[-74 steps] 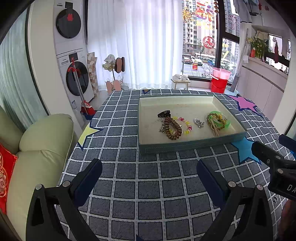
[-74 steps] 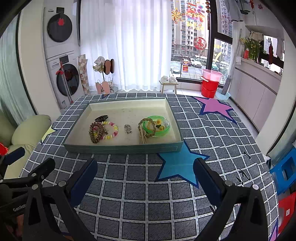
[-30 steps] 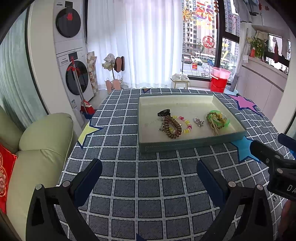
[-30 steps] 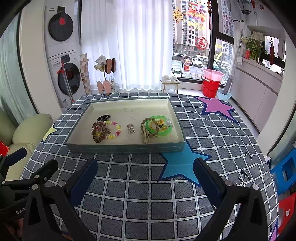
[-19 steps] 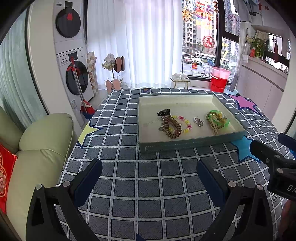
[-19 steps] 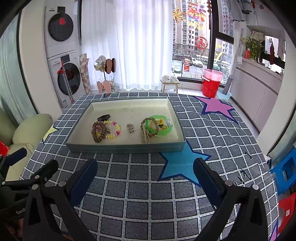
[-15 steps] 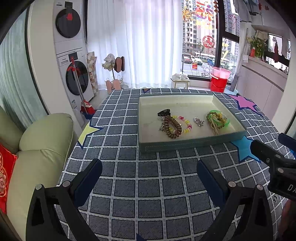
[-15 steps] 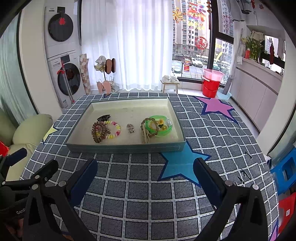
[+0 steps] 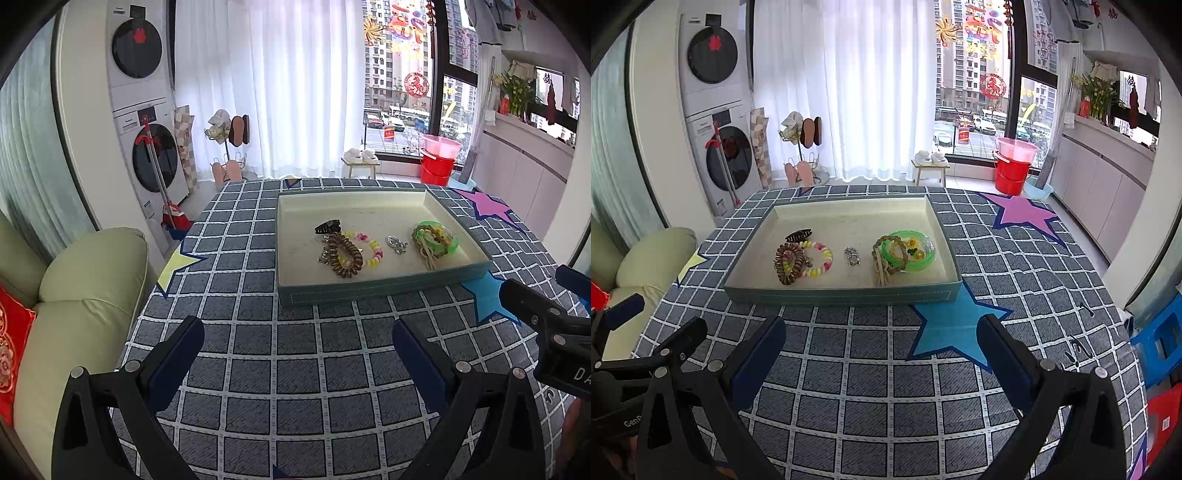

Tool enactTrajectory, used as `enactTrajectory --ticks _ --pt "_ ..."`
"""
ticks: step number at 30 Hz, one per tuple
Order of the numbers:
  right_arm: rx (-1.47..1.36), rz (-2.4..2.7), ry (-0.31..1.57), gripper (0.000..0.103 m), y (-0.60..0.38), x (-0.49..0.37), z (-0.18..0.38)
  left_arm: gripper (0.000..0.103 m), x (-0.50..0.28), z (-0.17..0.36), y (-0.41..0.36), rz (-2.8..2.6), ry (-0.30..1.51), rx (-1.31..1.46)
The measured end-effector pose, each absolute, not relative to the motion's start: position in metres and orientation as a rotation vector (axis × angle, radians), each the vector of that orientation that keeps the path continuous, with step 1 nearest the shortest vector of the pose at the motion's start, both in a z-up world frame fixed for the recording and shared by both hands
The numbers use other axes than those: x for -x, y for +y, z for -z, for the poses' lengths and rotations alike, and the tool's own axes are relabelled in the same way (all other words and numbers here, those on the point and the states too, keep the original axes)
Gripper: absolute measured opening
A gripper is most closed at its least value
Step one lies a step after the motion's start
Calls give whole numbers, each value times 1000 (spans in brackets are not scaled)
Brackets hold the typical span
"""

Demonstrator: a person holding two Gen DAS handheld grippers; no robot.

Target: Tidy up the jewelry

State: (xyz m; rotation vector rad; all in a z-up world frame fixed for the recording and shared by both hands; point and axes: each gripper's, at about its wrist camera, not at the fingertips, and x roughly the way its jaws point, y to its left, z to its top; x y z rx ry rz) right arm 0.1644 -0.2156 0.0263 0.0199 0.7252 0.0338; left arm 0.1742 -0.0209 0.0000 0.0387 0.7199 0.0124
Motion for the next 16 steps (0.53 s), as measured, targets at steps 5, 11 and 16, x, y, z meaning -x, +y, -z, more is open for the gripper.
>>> enactTrajectory --ticks 5,11,16 --pt "-17 -36 725 103 -214 -164 -27 103 -174 0 -21 -11 721 -39" --pt "-17 -41 728 103 -212 -163 -28 103 -174 -1 -21 -11 719 -40" --pt "-18 -43 732 103 -213 -162 -27 103 -172 -2 -21 9 709 -43"
